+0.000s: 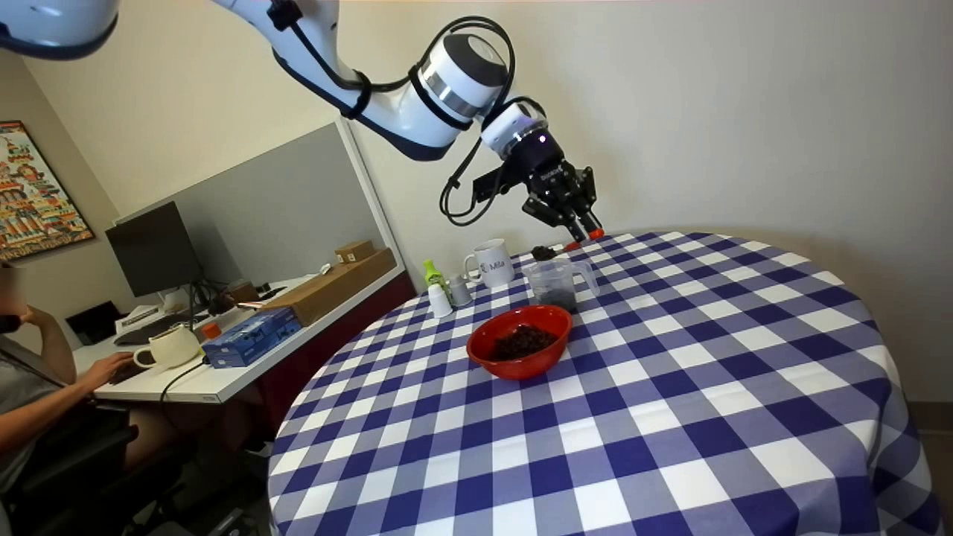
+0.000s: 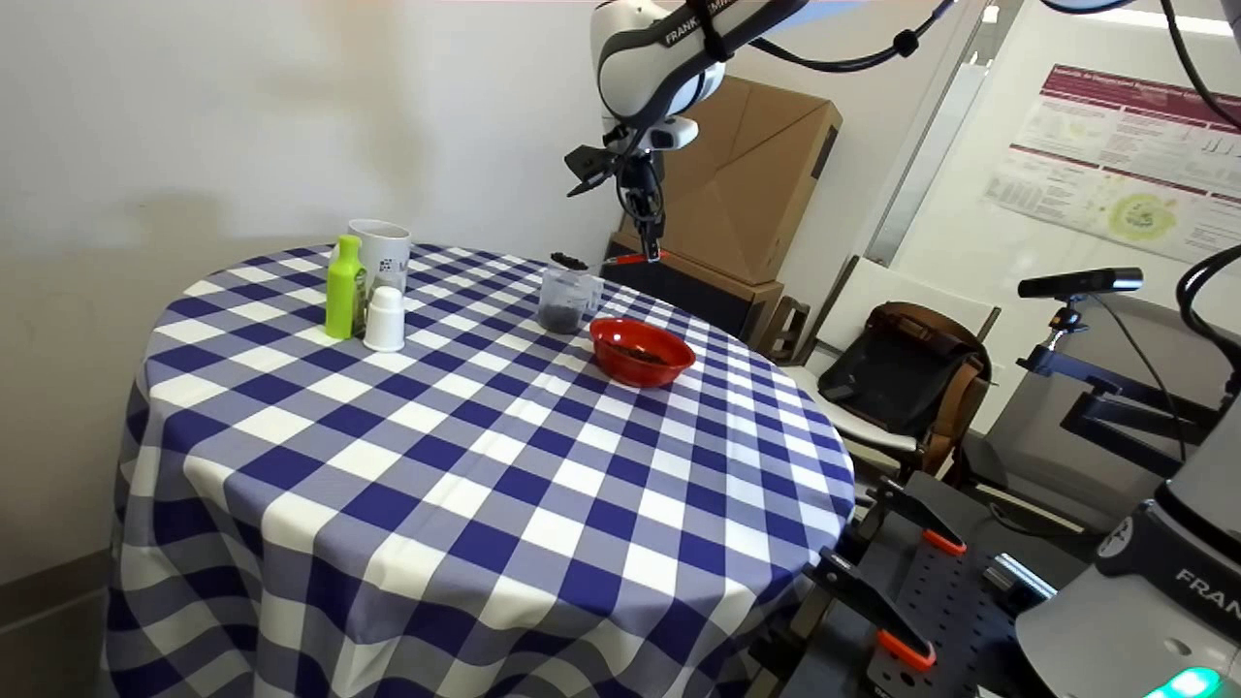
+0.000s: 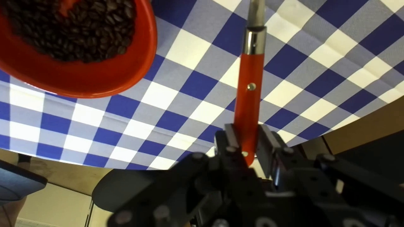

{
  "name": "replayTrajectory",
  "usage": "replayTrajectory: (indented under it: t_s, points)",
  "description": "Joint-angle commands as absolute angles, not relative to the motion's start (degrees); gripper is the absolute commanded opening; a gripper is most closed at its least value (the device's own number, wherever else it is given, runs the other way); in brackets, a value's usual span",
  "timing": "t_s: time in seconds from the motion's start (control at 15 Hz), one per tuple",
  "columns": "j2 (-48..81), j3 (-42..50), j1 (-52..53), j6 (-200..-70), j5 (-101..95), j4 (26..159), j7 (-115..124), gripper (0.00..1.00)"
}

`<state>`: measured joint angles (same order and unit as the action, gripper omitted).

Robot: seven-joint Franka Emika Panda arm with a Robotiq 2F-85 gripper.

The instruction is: Put a spoonful of the things in the bowl into the jug

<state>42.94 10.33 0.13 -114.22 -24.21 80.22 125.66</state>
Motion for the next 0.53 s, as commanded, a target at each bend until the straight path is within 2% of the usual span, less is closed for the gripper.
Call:
replayTrajectory:
  t_s: [0.0, 0.47]
  points:
    - [45.7, 12.6, 2.3, -113.5, -24.4, 76.9, 125.9, 0.05]
    - [45.5, 14.1, 5.2, -115.6, -26.3, 78.7, 127.2, 0.05]
